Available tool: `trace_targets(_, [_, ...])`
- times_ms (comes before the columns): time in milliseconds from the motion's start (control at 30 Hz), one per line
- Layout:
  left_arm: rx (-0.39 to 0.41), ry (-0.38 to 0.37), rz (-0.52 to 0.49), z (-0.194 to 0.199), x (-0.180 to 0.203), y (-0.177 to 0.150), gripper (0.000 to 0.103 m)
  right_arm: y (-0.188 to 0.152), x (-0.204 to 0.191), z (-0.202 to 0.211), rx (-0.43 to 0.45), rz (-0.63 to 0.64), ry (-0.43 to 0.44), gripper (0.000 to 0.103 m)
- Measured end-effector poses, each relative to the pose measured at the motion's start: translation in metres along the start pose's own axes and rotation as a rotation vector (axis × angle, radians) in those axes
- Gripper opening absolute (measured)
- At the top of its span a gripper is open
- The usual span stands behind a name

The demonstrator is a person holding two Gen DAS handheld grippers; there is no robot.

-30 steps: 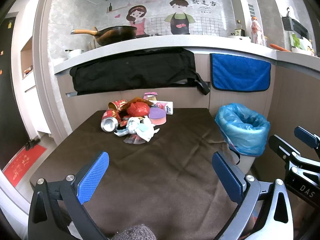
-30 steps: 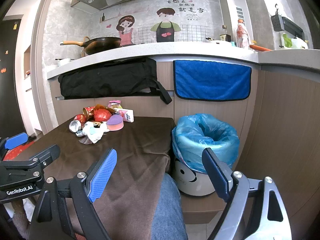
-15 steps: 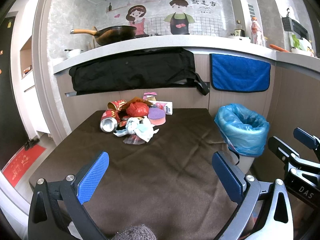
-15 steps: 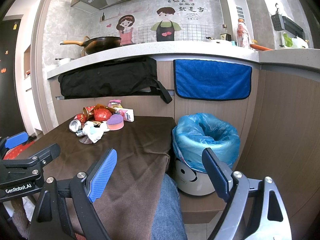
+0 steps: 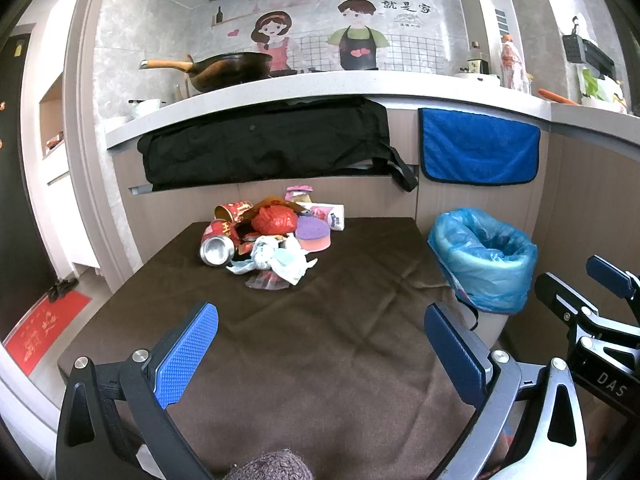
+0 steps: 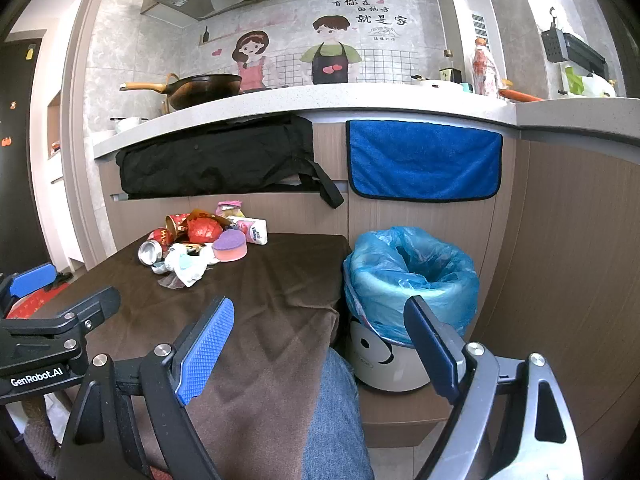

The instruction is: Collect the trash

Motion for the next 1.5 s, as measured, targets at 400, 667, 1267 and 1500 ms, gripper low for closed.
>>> trace_targets(400, [0.0,0.0,0.001,0.0,0.0,0.0,0.102,0.0,0.0,0.0,0.0,-0.003,-0.002,0.085])
trace_targets(667, [0.0,0.0,0.001,0.0,0.0,0.0,0.102,-0.001,0.0,0.0,0.0,-0.005,-0.001,0.085])
trace_targets(1267, [-0.004,0.003,0.002,-0.001,0.004,-0.001,0.102,0.0,0.0,0.0,0.0,-0.007,-0.001,0.085])
trace_targets(1500, [-0.021,-0.008,0.019,-0.016,-0.001,0.008,0.102,0.002,0.001,-0.011,0.003,0.014,-0.008,0.085])
Point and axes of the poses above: each gripper's, at about its wrist camera, not at the fingertips, and z roughly against the way its jaws point, x to its right, y to its top, the point moved 6 cm from there along -z, roughly the way its jaws point, and after that the axes turned 14 degrees about z, right-handed, at the moved point
